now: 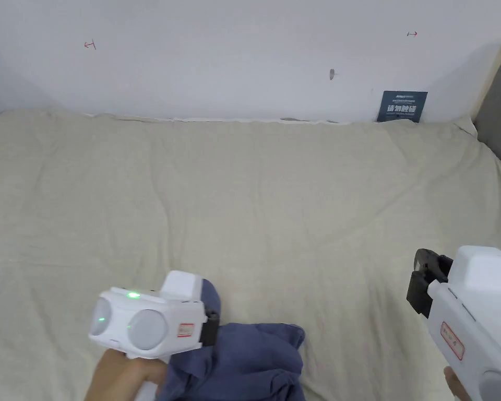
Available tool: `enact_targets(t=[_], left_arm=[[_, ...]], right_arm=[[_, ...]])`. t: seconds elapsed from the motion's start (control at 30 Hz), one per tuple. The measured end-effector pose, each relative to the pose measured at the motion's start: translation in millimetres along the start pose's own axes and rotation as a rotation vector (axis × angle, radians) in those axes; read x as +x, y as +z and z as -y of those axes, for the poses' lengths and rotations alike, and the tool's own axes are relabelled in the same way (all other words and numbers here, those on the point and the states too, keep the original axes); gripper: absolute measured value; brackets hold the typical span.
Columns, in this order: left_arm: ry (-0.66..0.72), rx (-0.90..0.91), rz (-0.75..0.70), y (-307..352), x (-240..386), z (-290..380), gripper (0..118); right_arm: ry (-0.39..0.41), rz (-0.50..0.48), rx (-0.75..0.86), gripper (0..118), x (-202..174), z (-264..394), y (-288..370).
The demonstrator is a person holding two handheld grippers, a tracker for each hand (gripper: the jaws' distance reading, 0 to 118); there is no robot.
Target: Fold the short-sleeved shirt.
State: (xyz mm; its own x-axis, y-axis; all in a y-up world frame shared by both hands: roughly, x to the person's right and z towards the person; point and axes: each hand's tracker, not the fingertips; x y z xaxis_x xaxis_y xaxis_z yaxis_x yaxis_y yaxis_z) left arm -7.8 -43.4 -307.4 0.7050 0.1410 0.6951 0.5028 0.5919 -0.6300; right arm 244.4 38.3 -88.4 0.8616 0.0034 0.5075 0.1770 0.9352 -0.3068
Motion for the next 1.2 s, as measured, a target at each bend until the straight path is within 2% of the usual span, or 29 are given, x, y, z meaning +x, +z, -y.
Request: enact_targets(t=[0.2,0.23,0.27,0.3,0.33,0.37,0.4,0.43,0.63,0.73,0.8,0.87,0.9,0.93,0.97,1.07,1.2], left_arm=[[-0.103,-0.112,0.0,-59.8,54.3,9.0,12],[-0.11,-0.114,-0.003,-64.4,59.6,11.5,16],[-0.118,-0.118,0.0,-68.1,64.0,13.6,24],[-0.123,-0.122,0.017,-70.1,67.8,15.1,39],[-0.123,-0.123,0.07,-70.9,70.1,15.8,69],[-0.104,-0.118,0.124,-71.5,71.8,16.8,92],[-0.081,-0.118,0.156,-71.9,73.2,17.4,110],[-0.061,-0.11,0.169,-68.7,74.3,17.7,117],[-0.048,0.146,0.108,-26.9,64.3,15.5,113],[-0.028,0.322,0.036,1.1,49.2,14.6,113],[0.0,0.434,-0.023,16.4,36.5,17.1,108],[0.03,0.495,-0.078,22.3,26.9,18.9,84],[0.043,0.507,-0.123,22.9,22.3,21.4,64],[0.052,0.494,-0.155,20.4,19.4,22.3,24],[0.061,0.466,-0.174,13.7,14.7,22.0,0],[0.093,0.41,-0.129,-2.0,1.5,29.6,0],[0.056,0.335,-0.151,-28.9,8.3,40.8,0]], right_arm=[[-0.007,0.038,-0.002,2,16.3,3.0,4.6],[-0.007,0.042,-0.004,2,18.2,3.6,4.9],[-0.008,0.047,-0.005,2,20.0,4.4,5.0],[-0.01,0.053,-0.008,2,21.5,4.9,5.0],[-0.012,0.055,-0.009,2,22.5,5.3,5.1],[-0.014,0.058,-0.01,2,23.5,5.9,4.8],[-0.016,0.06,-0.012,2,23.8,6.0,4.4],[-0.017,0.06,-0.013,2,24.1,6.1,4.3],[-0.019,0.056,-0.012,2,22.1,5.3,4.6],[-0.018,0.051,-0.009,2,19.4,4.0,4.3],[-0.02,0.045,-0.006,2,17.0,3.1,4.3],[-0.02,0.039,-0.003,2,15.2,2.6,3.8],[-0.019,0.038,-0.004,2,14.2,2.4,3.5],[-0.018,0.037,-0.003,2,13.4,2.3,3.3],[-0.017,0.035,-0.002,2,12.8,2.1,3.3],[-0.015,0.029,-0.001,2,11.7,1.9,3.1],[-0.012,0.027,-0.001,2,12.6,2.1,3.1]])
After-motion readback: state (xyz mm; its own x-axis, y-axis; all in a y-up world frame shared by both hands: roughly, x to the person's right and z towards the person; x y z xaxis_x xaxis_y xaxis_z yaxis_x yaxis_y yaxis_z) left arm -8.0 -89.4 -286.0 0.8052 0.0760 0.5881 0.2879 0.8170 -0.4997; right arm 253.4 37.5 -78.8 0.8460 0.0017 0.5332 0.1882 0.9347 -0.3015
